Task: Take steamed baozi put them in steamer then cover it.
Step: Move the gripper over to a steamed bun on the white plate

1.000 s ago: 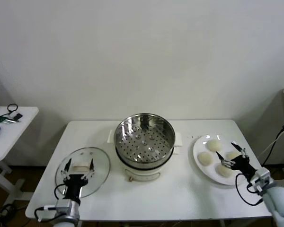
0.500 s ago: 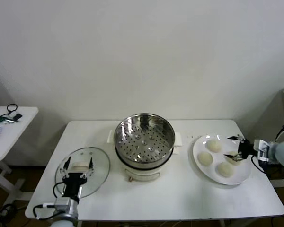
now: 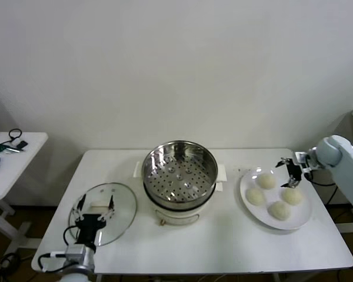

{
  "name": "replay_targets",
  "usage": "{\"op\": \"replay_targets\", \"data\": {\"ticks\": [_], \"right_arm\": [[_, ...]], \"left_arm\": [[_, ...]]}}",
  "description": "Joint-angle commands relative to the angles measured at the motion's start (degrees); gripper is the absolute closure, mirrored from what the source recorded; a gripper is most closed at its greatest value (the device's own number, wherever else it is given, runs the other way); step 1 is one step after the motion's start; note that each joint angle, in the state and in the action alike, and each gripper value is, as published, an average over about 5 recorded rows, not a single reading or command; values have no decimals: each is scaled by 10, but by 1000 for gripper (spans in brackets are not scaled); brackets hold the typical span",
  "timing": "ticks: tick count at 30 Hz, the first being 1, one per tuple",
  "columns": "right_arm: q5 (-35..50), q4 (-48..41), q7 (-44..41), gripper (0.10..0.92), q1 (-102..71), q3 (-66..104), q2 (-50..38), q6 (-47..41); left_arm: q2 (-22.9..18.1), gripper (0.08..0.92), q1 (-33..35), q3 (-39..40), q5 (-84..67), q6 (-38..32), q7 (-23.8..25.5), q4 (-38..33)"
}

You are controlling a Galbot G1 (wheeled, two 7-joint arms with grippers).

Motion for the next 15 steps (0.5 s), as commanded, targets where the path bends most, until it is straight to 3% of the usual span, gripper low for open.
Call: {"op": "replay_targets", "data": {"ticks": [1,15], "right_arm": [[-35,-106,-26,203,86,-92,69,15],[-83,-170,-18,203,56,-53,129,21]], "left_arm": [[5,177,-1,0,1,8,-1,-5],[11,177,-2,-1,5,8,-7,7]]}}
